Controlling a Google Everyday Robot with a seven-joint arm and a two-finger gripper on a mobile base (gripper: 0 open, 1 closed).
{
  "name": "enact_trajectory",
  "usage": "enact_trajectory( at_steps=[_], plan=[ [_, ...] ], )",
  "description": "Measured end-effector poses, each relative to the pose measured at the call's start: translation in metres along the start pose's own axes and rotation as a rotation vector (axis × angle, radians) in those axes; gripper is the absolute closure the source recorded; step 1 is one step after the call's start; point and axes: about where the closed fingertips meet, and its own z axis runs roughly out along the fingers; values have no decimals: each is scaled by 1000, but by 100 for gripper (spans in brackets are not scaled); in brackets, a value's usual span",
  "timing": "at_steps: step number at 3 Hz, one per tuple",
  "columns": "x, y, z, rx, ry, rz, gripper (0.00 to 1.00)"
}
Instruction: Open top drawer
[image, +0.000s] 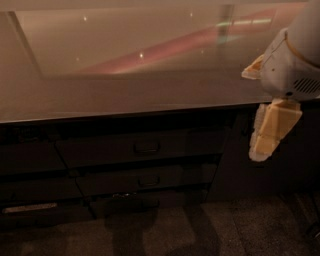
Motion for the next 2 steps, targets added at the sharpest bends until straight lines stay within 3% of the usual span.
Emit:
enact_trajectory(
  at_steps=[1,2],
  plan=[
    [-35,30,22,-38,25,-129,0],
    [-35,30,21,-35,24,-131,0]
  ],
)
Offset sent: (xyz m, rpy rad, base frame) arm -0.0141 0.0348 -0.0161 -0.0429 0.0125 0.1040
